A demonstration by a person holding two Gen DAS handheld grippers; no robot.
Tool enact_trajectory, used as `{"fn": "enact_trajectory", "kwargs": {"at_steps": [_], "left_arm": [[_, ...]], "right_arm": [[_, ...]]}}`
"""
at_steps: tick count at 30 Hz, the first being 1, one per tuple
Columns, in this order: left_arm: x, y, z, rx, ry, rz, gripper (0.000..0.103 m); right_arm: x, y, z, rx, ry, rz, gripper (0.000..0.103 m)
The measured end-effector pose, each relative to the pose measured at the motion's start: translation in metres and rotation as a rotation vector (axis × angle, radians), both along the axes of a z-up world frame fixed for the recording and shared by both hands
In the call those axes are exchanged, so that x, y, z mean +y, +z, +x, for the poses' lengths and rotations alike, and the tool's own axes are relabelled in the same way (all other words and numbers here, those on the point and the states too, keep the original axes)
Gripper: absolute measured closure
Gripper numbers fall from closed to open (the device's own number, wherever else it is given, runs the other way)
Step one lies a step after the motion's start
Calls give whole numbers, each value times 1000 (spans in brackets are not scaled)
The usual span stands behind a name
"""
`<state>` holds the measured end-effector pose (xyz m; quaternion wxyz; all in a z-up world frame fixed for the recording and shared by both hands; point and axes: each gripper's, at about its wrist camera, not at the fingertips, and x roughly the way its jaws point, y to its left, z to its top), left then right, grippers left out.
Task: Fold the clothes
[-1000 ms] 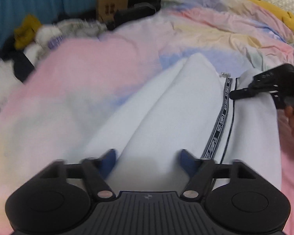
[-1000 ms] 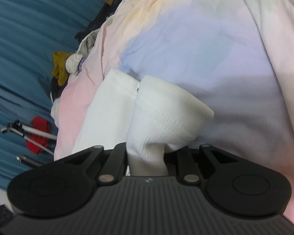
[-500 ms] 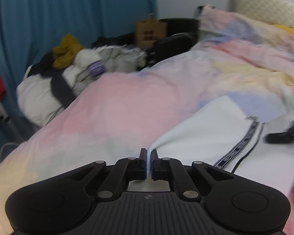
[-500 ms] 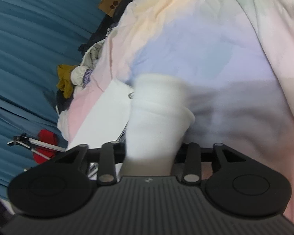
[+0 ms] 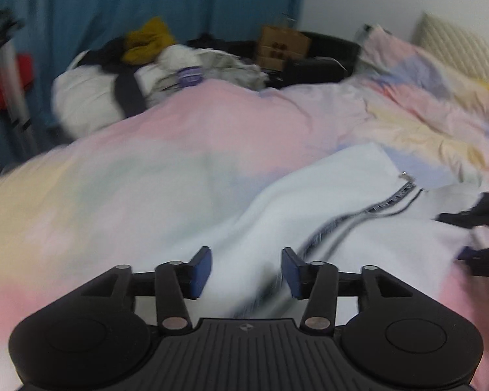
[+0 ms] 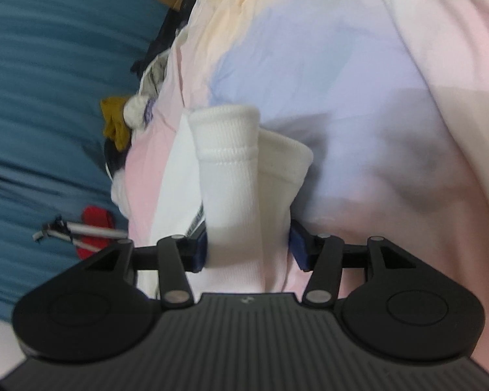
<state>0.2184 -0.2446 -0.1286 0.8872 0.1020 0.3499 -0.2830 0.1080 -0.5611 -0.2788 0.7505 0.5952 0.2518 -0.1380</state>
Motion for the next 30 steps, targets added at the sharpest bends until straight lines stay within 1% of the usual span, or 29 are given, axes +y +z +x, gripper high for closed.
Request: {"fn": "enact_trajectory", "kwargs": {"at_steps": [3, 5, 8, 10, 11, 13, 17, 20, 21, 22, 23, 24, 25, 28, 30], "left_arm": [[56, 16, -43, 3, 83, -17, 39], [92, 24, -70, 7, 154, -25, 39], [138, 32, -103, 8, 266, -38, 36], [162, 37, -117, 2, 345, -62, 34], [173, 39, -121, 11, 388, -88, 34], [188, 41, -127, 25, 449, -139, 33], [199, 36, -132, 37, 504, -154, 33], [197, 29, -127, 49, 523, -151, 33], [195, 26, -124, 54, 522, -146, 33], [193, 23, -121, 59, 521, -140, 33], [189, 18, -118, 64, 519, -134, 33], [185, 14, -115, 63, 516, -124, 33], [183, 11, -114, 59, 514, -117, 33], [179, 6, -112, 49, 505, -100, 31], [176, 2, -112, 46, 496, -88, 30]], "right_arm": [[-3, -4, 0, -6, 22, 30, 50], [-5, -7, -1, -18, 34, 52, 50], [-8, -8, 6, -55, 82, 26, 50], [-9, -8, 10, -80, 116, 1, 50], [-11, -11, 11, -86, 119, -7, 52], [-15, -17, 12, -110, 120, -9, 52], [-21, -17, 17, -157, 129, -37, 50], [-19, -16, 25, -153, 123, -90, 52], [-19, -16, 28, -151, 121, -108, 56], [-18, -15, 30, -145, 117, -128, 64], [-16, -14, 32, -130, 109, -151, 68], [-15, -12, 33, -123, 101, -169, 77], [-14, -10, 34, -116, 92, -187, 83], [-9, 2, 39, -106, 74, -262, 88], [-3, 17, 41, -132, 45, -311, 89]]}}
